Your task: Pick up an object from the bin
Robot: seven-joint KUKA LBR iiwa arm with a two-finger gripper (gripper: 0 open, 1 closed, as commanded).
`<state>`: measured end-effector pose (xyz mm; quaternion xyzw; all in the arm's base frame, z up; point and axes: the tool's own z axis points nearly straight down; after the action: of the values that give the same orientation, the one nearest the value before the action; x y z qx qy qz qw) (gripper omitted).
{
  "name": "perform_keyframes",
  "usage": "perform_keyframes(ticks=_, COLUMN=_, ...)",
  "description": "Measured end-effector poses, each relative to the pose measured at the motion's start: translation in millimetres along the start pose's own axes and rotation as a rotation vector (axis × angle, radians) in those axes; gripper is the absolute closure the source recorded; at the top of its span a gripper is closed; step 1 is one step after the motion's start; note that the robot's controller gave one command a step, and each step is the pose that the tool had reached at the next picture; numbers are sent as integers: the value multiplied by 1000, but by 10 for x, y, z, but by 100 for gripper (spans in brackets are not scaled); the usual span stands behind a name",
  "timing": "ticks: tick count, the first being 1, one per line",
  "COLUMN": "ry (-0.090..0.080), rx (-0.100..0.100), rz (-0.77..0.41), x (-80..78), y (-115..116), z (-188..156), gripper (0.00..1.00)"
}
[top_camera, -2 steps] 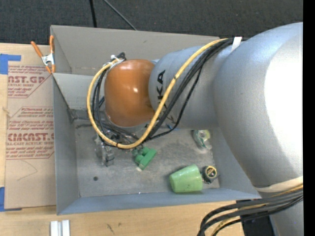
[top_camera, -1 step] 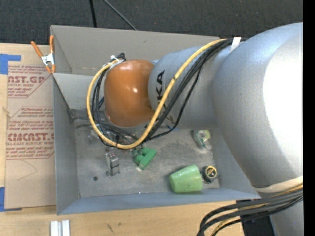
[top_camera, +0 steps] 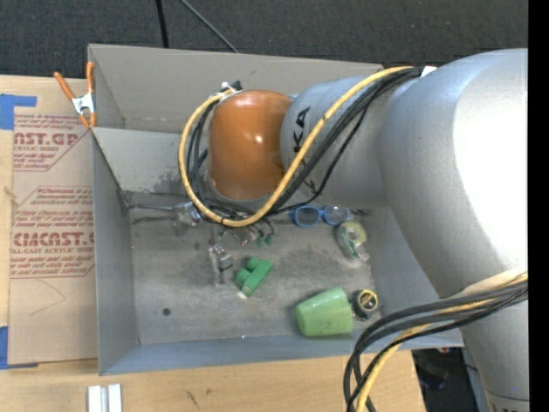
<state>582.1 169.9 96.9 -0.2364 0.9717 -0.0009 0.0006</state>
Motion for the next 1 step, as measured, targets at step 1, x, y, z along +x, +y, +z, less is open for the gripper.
perform_keyframes(ticks=1, ry=3, rx=-1, rz=135, x=704, y=-429, z=-109, gripper=0)
